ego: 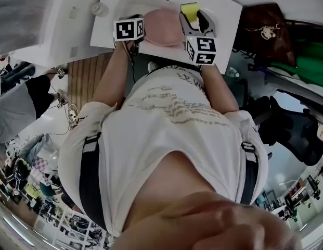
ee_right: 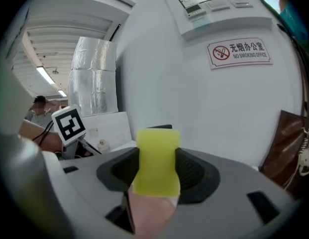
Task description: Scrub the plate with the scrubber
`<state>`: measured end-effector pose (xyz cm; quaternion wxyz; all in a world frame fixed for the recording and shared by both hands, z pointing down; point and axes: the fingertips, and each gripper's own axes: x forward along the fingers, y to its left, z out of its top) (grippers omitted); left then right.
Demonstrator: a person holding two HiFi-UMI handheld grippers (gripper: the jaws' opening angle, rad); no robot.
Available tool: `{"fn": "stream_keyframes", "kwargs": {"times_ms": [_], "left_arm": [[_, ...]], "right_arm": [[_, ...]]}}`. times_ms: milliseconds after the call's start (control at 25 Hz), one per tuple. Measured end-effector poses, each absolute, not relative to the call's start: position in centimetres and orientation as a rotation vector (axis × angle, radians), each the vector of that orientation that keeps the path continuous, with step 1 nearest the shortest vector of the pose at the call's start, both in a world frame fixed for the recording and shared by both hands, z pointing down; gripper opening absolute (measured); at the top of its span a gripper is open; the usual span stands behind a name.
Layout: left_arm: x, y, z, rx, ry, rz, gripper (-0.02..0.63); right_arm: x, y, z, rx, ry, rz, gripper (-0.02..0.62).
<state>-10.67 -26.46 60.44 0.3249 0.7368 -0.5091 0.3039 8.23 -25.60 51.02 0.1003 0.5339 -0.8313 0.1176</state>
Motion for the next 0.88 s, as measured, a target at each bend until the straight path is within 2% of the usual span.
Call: {"fn": "stream_keyframes", "kwargs": {"times_ms": [200, 240, 280, 880], "left_arm": [[-11.0, -26.1, 63.9, 1.833, -1.269, 0.8, 0.042], [-11.1, -26.1, 64.5, 1.805, -1.254, 0.78, 0.115], [-11.2, -26.1, 65.2, 1.775, -1.235, 0.764, 0.156], [-12.0, -23.2, 74.7, 1.373, -0.862, 0.811, 0.164]], "right_arm": [[8.3, -25.6, 51.9, 1.544, -2.454, 0.379, 0.232], [8.3, -25.7, 52.1, 1.54, -2.451, 0.383, 0.232], [8.3, -25.7, 52.3, 1.535, -2.448, 0.388, 0.232], [8.2, -25.4, 54.7, 1.495, -2.407, 0.446, 0.232]]}}
